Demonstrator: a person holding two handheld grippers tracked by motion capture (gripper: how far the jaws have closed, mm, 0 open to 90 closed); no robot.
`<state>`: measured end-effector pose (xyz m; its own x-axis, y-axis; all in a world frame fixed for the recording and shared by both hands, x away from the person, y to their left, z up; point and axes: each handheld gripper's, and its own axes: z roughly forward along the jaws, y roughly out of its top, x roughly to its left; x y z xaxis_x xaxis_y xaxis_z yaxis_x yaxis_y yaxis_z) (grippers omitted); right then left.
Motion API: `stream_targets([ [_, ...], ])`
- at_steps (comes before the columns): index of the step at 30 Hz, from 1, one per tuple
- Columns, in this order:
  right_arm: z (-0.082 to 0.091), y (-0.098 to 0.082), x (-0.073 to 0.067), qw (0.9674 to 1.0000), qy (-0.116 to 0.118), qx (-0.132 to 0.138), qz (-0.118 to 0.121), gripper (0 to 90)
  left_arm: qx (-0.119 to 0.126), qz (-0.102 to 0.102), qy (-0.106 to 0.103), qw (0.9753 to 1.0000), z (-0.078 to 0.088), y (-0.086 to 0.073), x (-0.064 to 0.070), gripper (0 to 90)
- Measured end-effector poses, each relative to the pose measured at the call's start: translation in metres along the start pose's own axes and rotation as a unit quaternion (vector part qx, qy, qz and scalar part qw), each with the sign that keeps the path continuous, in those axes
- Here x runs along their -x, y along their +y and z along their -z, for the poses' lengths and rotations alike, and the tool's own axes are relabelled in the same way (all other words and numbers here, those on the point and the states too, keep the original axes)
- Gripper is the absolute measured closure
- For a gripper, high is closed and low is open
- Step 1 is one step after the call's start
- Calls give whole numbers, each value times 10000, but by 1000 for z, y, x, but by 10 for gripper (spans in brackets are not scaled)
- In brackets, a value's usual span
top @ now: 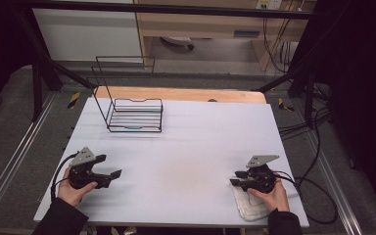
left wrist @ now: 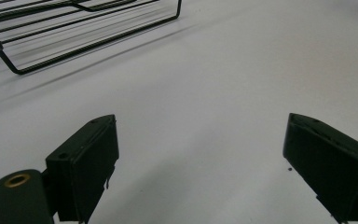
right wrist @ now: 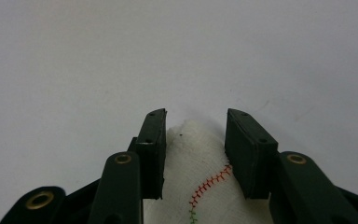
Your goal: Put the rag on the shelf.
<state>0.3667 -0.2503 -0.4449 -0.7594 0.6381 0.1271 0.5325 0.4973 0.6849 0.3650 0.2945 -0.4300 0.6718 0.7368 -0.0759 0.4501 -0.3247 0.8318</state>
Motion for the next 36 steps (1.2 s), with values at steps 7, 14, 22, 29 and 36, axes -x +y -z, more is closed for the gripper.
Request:
stream_targets([
  [7, -2, 0, -1, 9997, -59, -83, 201, 694, -53, -29, -12, 10000, -1, 0, 0, 106],
  [14, -3, 8, -3, 9995, -82, -256, 183, 831, -41, -9, 3, 10000, 0, 0, -1, 109],
  [22, 2, 16, -5, 9997, -179, 63, 174, 843, -41, 18, 17, 10000, 0, 0, -1, 112],
  [29, -5, 34, -11, 9987, -170, 328, 362, 845, -49, 23, 42, 10000, 0, 0, -2, 112],
  [36, -19, 51, -20, 9976, -82, 409, 553, 844, -49, 37, 71, 10000, 0, -1, -3, 114],
])
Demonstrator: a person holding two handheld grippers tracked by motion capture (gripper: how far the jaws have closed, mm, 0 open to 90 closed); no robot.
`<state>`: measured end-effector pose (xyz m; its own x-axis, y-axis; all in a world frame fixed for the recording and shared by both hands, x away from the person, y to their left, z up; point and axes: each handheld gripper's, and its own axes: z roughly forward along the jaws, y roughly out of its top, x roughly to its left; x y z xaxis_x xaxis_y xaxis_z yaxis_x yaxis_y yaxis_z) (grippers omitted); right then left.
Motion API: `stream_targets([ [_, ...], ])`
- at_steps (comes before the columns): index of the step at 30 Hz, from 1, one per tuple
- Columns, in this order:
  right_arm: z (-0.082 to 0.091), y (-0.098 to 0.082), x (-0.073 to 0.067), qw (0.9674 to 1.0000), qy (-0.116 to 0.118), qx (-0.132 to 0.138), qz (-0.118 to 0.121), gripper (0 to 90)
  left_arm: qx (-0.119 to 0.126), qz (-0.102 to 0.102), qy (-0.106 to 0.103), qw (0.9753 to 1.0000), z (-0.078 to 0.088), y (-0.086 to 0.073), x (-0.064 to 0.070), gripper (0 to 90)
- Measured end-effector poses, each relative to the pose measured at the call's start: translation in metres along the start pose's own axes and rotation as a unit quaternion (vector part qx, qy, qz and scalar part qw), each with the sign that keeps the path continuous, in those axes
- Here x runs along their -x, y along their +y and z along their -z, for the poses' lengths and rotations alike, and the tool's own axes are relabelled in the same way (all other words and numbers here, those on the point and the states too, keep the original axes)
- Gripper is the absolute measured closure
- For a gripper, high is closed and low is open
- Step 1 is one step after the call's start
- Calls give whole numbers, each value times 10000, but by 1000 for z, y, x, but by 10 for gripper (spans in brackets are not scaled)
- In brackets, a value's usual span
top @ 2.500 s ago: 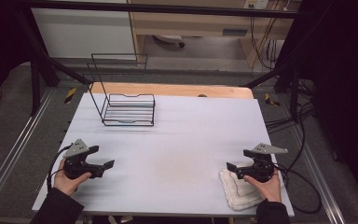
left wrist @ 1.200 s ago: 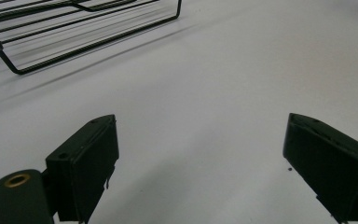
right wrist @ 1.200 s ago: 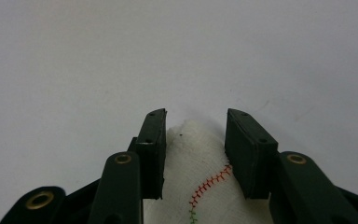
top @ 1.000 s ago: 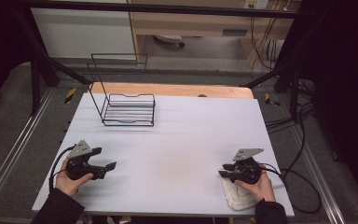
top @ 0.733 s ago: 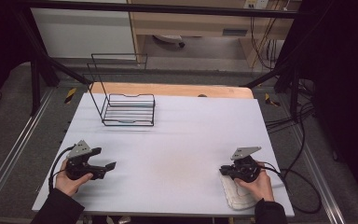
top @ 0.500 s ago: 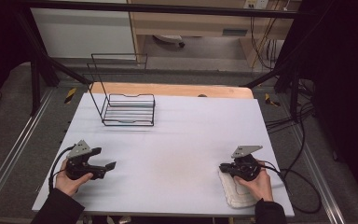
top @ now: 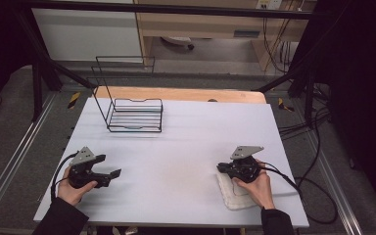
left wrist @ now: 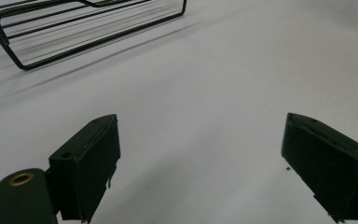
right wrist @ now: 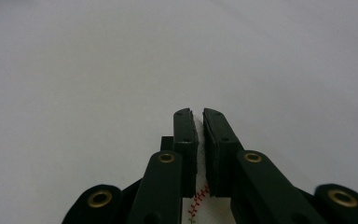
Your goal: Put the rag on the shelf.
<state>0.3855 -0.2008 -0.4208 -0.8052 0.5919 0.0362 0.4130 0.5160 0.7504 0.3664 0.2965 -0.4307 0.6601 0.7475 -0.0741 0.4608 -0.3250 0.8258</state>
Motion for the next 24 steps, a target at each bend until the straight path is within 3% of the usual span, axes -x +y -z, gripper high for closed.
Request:
stream_targets([
  [6, -15, 17, -8, 9998, 116, 98, 135, 844, 0, 17, 21, 10000, 1, 0, -1, 114],
  [12, -45, 41, -24, 9986, 344, 65, 392, 844, 10, 40, 41, 10000, 1, 0, -2, 115],
  [19, -78, 58, -38, 9973, 529, -12, 509, 845, 34, 69, 57, 10000, 2, -1, -3, 115],
  [24, -92, 65, -43, 9969, 581, 22, 536, 845, 35, 66, 61, 10000, 2, -1, -3, 115],
])
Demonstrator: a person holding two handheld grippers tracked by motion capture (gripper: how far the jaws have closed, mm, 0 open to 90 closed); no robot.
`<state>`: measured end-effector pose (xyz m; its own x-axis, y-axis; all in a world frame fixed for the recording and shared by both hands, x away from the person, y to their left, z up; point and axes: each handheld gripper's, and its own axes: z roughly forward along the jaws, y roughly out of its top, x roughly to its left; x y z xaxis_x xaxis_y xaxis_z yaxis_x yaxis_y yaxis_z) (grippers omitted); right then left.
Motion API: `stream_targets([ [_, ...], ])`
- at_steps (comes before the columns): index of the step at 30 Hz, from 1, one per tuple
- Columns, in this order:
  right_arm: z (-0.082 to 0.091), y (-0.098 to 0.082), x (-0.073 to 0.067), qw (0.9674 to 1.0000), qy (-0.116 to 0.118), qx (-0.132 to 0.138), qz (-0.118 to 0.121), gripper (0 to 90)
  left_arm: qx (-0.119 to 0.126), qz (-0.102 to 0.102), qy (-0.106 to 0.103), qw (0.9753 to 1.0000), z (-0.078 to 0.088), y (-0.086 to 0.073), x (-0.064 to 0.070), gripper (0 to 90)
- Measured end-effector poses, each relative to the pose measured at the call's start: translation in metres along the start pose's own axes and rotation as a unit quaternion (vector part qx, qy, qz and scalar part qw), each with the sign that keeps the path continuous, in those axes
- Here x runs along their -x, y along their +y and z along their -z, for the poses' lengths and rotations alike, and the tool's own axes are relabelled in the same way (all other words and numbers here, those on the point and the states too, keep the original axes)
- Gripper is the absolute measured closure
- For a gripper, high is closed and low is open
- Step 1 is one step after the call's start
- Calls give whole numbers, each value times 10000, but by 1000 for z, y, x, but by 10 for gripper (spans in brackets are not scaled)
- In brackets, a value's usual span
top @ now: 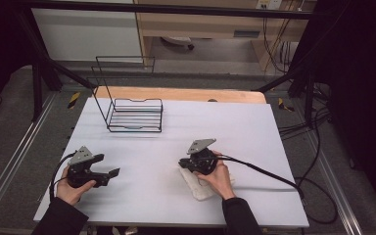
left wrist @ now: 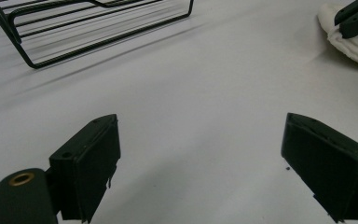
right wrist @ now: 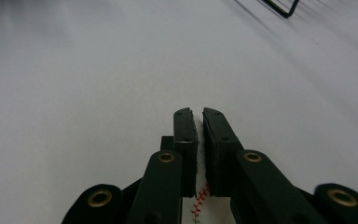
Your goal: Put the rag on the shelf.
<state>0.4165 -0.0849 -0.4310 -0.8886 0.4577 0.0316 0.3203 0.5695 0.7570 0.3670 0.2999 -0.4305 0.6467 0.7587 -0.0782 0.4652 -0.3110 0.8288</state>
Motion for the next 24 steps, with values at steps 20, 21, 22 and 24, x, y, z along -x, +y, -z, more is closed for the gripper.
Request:
stream_targets([
  [20, -48, 23, -13, 9999, 109, 108, -34, 707, -47, 35, 13, 10000, -2, 1, 2, 114],
  [21, -40, 28, -10, 9997, -43, 246, -71, 623, -33, 62, 10, 10000, -2, 2, 3, 109],
  [22, -35, 30, -9, 9995, -99, 284, -80, 571, -33, 62, 10, 10000, -2, 2, 3, 105],
  [24, -20, 33, -6, 9987, -343, 336, -146, 480, -21, 115, 0, 9999, -3, 4, 7, 94],
])
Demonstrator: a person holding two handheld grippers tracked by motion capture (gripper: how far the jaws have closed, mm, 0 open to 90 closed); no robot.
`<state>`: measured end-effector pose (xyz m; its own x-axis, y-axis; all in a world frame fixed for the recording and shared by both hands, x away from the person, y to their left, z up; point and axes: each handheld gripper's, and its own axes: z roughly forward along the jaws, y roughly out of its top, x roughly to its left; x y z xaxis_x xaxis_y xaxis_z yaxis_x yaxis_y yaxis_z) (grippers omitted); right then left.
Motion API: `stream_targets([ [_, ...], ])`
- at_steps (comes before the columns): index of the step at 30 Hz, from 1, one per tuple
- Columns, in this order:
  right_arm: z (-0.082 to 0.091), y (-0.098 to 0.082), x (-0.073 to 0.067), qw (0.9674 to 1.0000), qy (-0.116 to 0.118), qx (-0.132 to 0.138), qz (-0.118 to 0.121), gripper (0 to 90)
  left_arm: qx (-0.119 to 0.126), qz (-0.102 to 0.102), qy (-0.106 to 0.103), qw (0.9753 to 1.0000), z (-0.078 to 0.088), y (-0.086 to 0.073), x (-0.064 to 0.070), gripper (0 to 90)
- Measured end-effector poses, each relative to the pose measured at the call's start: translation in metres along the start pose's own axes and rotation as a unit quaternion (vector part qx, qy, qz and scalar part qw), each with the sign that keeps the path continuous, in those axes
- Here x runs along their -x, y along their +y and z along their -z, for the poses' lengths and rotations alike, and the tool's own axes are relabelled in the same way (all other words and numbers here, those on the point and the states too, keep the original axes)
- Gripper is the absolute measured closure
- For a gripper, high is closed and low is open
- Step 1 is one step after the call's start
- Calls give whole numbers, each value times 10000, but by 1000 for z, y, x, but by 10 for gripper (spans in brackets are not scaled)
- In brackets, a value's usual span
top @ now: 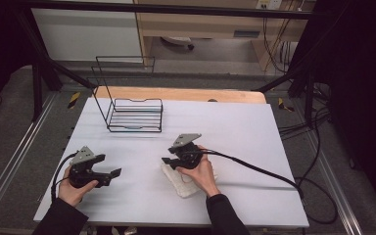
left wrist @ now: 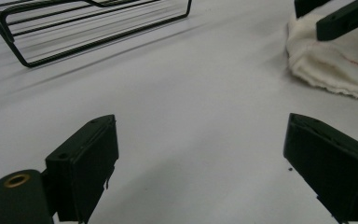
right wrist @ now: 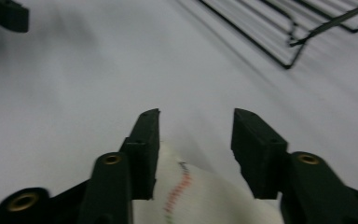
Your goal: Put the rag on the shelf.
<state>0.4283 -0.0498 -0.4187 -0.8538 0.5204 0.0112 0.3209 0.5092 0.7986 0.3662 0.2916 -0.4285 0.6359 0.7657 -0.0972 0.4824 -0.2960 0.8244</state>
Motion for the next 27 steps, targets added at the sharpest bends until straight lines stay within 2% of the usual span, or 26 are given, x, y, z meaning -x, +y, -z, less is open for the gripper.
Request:
stream_targets([
  [3, 26, -3, 10, 9994, -171, 139, -267, 417, 6, 22, -13, 10000, -2, 3, 3, 89],
  [4, 26, -3, 10, 9994, -171, 139, -267, 417, -3, 13, -19, 10000, -3, 4, 5, 89],
  [5, 40, -10, 13, 9989, -189, 159, -401, 391, -21, 29, -18, 10000, -5, 6, 7, 84],
  [8, 52, -20, 13, 9983, -225, 135, -521, 365, -52, 92, -28, 9999, -13, 15, 16, 88],
  [10, 60, -31, 10, 9978, -227, 132, -613, 341, -89, 79, -72, 9999, -19, 19, 23, 89],
  [11, 66, -41, 4, 9974, -236, 90, -669, 324, -107, 82, -96, 9999, -24, 22, 28, 97],
  [15, 69, -50, -5, 9969, -188, 40, -769, 303, -249, -54, -132, 9996, -42, 30, 47, 136],
  [16, 70, -55, -13, 9968, -167, -10, -780, 302, -307, -76, -180, 9993, -53, 35, 58, 176],
  [17, 69, -57, -16, 9968, -145, -12, -790, 310, -307, -76, -180, 9993, -53, 35, 58, 199],
  [20, 69, -62, -26, 9968, -56, 3, -801, 353, -391, -77, -254, 9989, -71, 43, 70, 284],
  [21, 68, -64, -28, 9969, -25, -10, -787, 376, -423, -41, -272, 9987, -77, 45, 73, 328],
  [22, 68, -64, -28, 9969, -25, -10, -787, 376, -454, 20, -292, 9985, -83, 46, 76, 328],
  [23, 66, -68, -33, 9971, 25, -60, -753, 419, -488, 85, -324, 9982, -90, 47, 77, 406],
  [24, 66, -68, -33, 9971, 25, -60, -753, 419, -516, 111, -336, 9980, -94, 48, 78, 406],
  [25, 64, -71, -37, 9968, 112, -105, -779, 464, -571, 121, -307, 9978, -99, 48, 78, 468],
  [26, 64, -71, -37, 9968, 112, -105, -779, 464, -600, 194, -322, 9975, -103, 47, 80, 468],
  [27, 61, -74, -41, 9964, 225, -126, -811, 488, -646, 211, -336, 9971, -106, 47, 80, 521],
])
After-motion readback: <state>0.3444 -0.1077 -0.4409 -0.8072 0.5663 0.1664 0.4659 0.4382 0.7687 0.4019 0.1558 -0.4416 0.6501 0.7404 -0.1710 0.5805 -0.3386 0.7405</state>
